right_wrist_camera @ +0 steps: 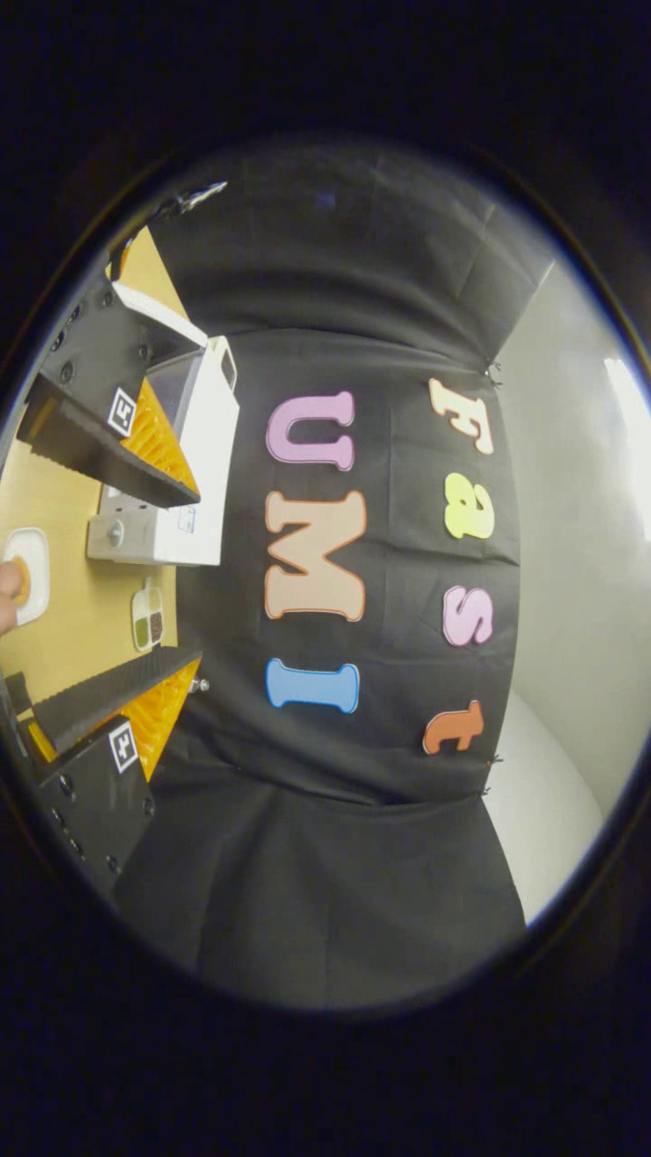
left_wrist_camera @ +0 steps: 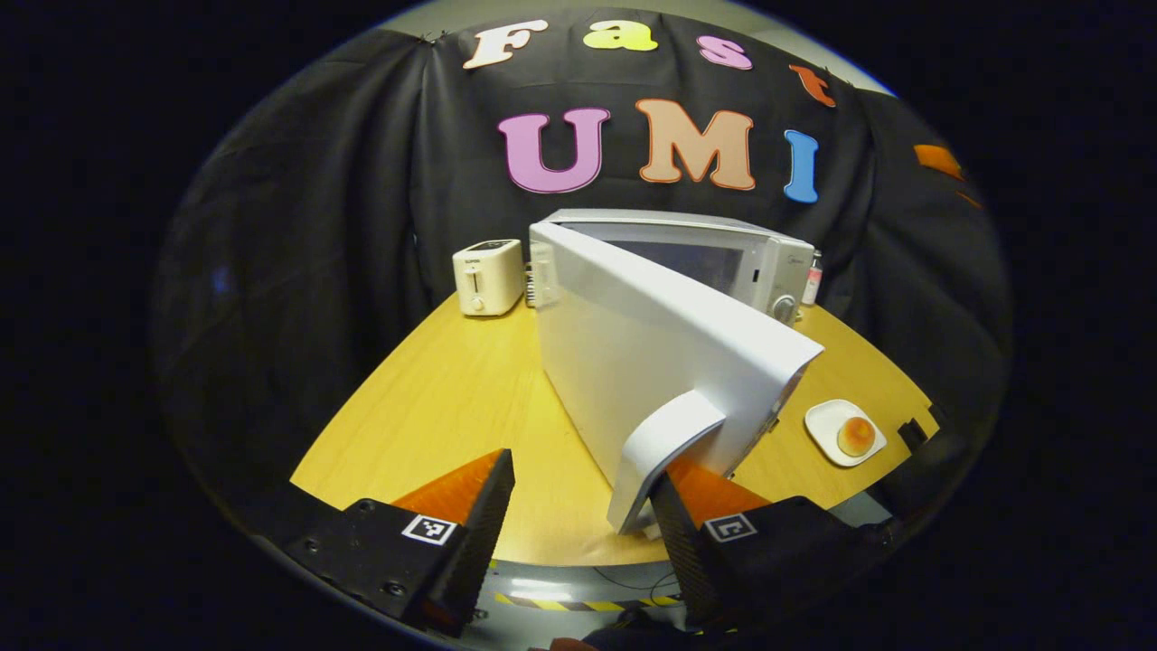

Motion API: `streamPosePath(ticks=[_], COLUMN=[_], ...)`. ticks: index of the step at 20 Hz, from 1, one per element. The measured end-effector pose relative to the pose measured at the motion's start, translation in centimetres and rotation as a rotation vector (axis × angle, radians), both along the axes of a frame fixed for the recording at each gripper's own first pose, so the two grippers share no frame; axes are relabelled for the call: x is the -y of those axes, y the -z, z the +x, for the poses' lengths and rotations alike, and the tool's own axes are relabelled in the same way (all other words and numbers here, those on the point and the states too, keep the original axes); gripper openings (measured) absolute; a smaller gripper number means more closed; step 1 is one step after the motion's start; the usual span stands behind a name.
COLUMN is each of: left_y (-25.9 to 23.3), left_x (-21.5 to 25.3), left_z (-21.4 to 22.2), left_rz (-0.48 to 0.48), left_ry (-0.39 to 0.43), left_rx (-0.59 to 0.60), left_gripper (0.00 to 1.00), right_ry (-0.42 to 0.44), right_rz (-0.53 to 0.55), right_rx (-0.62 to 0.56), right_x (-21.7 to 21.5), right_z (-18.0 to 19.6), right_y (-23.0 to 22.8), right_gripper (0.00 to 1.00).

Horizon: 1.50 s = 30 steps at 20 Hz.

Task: Open the microwave oven with the left hand, put the food in, and close the microwave oven.

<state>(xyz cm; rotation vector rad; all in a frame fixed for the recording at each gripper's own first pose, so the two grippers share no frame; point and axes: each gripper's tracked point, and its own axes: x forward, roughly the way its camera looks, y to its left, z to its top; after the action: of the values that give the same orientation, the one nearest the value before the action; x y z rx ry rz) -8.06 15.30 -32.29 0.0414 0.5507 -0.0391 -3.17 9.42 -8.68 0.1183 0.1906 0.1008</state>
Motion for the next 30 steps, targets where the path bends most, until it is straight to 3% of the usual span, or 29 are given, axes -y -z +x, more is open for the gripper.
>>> streamPosePath(ticks=[4, 11, 18, 23, 26, 28, 30], left_y=[-0.9, -2.8, -6.3, -13.0, -17.9, -20.7, -23.5], left_x=[-3.1, -5.9, -9.0, -11.5, -11.2, -10.4, -9.0], left_z=[-1.1, -3.3, -6.0, -5.4, -3.8, -2.7, -1.6], left_rz=[0.003, 0.018, -0.015, 0.022, 0.065, 0.098, 0.099], left_ry=[-0.030, -0.121, -0.282, -0.359, -0.347, -0.330, -0.305], left_rx=[0.006, 0.033, 0.059, 0.184, 0.295, 0.362, 0.424], left_gripper=[0.83, 0.83, 0.83, 0.83, 0.83, 0.92, 0.94], right_ry=[-0.010, -0.052, -0.066, -0.050, -0.047, -0.040, -0.033], right_rz=[-0.017, -0.069, -0.057, -0.100, -0.106, -0.112, -0.116], right_rx=[-0.083, -0.294, -0.561, -0.646, -0.692, -0.703, -0.718], right_x=[-1.4, -2.4, -3.4, -3.0, -3.1, -3.0, -2.8], right_z=[-1.6, -3.3, -5.6, -6.2, -6.5, -6.6, -6.5], right_y=[4.8, 18.0, 29.9, 34.0, 35.8, 36.6, 37.2], right_gripper=[0.97, 0.98, 0.98, 0.98, 0.98, 0.98, 0.98])
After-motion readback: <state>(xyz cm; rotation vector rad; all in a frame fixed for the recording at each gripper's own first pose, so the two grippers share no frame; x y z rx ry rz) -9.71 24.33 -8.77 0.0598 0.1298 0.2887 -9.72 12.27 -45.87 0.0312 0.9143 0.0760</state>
